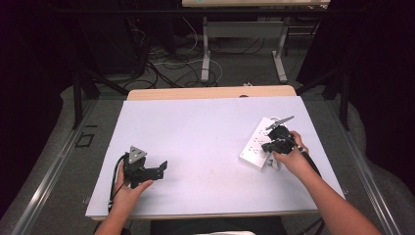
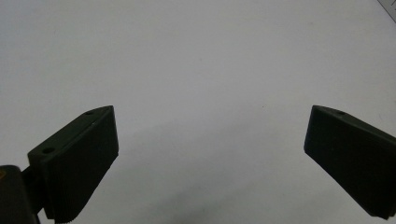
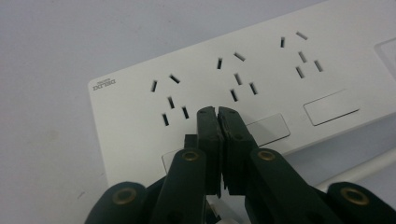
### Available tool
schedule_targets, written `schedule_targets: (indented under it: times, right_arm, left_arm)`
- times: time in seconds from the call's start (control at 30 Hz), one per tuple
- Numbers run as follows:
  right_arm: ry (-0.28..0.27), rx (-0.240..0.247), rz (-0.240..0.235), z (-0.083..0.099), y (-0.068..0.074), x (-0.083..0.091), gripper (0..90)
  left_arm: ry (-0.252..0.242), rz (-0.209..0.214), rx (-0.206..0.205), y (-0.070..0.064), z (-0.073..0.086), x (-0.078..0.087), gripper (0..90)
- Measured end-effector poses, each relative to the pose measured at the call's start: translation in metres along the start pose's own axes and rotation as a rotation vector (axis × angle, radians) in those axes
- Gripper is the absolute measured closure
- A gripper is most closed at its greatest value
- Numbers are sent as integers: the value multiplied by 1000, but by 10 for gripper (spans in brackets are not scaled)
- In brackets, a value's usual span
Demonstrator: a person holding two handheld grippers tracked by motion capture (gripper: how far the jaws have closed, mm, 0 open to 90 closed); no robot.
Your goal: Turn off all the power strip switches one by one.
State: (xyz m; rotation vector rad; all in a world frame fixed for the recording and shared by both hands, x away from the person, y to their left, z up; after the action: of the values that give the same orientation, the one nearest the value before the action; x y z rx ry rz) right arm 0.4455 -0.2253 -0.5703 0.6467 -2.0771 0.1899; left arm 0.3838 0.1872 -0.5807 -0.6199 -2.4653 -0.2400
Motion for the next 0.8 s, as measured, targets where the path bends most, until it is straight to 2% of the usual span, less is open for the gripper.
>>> schedule_targets:
  times: [0.1,0.23,0.37,0.5,0.7,0.8]
  right_arm:
    - [-11,12,-18,0,3,1,880]
    - [9,8,-16,2,9,4,880]
    - [9,40,-30,3,12,5,880]
    - [7,33,-23,4,16,5,880]
    - [-1,63,-39,5,19,5,880]
    - [17,48,-34,8,21,4,880]
  left_arm:
    - [0,0,0,0,0,0,32]
    - [-1,3,9,-1,0,0,32]
    - [0,2,2,-1,0,0,33]
    - [1,0,0,0,0,0,33]
    - [1,0,0,0,0,0,33]
    - [-1,2,9,-1,0,0,33]
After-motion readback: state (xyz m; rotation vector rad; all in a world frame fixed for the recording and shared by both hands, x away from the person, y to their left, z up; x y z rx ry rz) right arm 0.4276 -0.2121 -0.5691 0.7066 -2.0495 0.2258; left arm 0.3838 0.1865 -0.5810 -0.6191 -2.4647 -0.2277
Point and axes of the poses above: each handheld gripper's, and its own axes: x roughly backward along the jaws, z roughly out of its underside, y roughly to its left, the point moved 7 cm from there along -x, roughly forward along the jaws, and after that the axes turned 5 degrees about -x, right-handed, at the moved point
